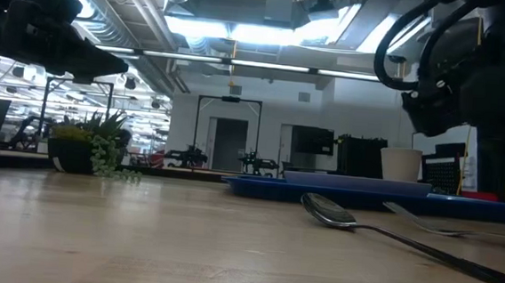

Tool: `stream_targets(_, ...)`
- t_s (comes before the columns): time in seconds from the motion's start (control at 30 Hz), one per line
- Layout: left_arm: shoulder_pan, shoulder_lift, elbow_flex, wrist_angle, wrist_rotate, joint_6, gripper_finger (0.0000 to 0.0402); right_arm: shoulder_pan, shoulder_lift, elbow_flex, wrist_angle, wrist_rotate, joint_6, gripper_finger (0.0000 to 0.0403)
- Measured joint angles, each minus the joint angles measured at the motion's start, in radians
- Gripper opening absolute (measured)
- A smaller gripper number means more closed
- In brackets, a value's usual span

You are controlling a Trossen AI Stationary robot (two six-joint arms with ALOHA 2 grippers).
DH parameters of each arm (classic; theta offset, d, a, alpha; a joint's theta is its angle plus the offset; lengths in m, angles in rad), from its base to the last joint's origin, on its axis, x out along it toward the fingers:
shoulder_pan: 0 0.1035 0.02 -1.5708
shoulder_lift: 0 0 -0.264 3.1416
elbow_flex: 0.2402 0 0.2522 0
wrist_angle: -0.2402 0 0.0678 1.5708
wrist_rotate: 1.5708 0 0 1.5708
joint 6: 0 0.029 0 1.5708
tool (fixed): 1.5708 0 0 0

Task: Pick and place plate/cup/fork/spoon on tray
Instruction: Put the yellow fork to the left of the purple plate on the blue serving tray

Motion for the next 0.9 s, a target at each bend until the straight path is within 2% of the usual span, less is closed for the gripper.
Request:
stream_targets(0.1,0.000,0.000,0.000,0.000,0.000,0.000,0.0079,-0.010,0.006,0.033,-0.032,-0.008,-0.059,0.0042)
stream_targets(0.2,0.000,0.000,0.000,0.000,0.000,-0.001,0.0079,-0.027,0.013,0.131,-0.150,0.004,-0.132,0.0042)
stream_targets(0.33,0.000,0.000,0.000,0.000,0.000,-0.001,0.0079,-0.039,0.007,0.333,-0.441,0.097,-0.204,0.0042)
stream_targets(0.47,0.000,0.000,0.000,0.000,0.000,-0.002,0.0079,-0.042,0.007,0.562,-0.766,0.312,-0.192,0.0042)
stream_targets(0.6,0.000,0.000,0.000,0.000,0.000,-0.002,0.0079,-0.048,-0.061,0.658,-0.684,0.533,-0.303,0.0042)
stream_targets(0.7,0.000,0.002,0.000,0.000,0.003,-0.002,0.0079,-0.051,-0.095,0.702,-0.753,0.760,-0.299,0.0042)
stream_targets(0.77,0.000,0.004,0.000,-0.001,0.004,-0.002,0.0079,-0.067,-0.117,0.703,-0.738,0.897,-0.310,0.0042)
stream_targets(0.9,0.000,0.003,0.000,0.000,0.004,-0.001,0.0079,-0.129,-0.162,0.689,-0.717,1.060,-0.283,0.0042)
